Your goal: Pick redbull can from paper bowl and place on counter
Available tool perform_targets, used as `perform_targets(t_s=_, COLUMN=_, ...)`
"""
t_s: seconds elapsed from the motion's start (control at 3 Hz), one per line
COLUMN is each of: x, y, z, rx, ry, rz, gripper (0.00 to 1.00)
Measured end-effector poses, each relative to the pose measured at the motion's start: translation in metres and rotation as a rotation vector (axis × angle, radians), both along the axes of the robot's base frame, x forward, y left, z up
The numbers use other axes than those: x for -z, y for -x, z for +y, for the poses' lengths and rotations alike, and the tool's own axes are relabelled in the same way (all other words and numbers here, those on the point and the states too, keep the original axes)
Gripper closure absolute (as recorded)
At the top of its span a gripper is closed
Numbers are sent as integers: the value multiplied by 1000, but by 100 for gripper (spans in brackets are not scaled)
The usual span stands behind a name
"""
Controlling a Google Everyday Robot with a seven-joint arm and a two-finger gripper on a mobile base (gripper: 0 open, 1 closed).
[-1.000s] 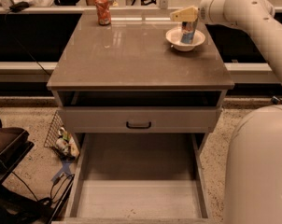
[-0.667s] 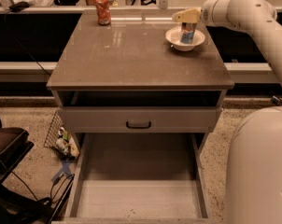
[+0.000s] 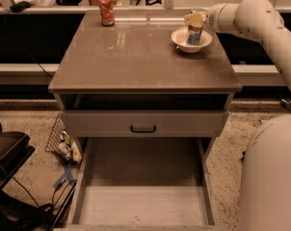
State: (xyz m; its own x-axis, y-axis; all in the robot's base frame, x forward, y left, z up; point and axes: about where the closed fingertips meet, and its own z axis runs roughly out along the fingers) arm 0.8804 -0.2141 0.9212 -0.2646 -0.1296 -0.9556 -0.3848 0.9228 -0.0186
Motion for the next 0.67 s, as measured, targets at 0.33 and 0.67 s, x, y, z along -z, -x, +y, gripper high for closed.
perform_targets(t_s=0.33, x=2, y=-1, z=3, rx=-4, ry=-1, rz=3, gripper=62)
perform_targets(t_s=0.67, x=4, y=-2, z=5, rx=-6, ry=-1, rz=5, gripper=86)
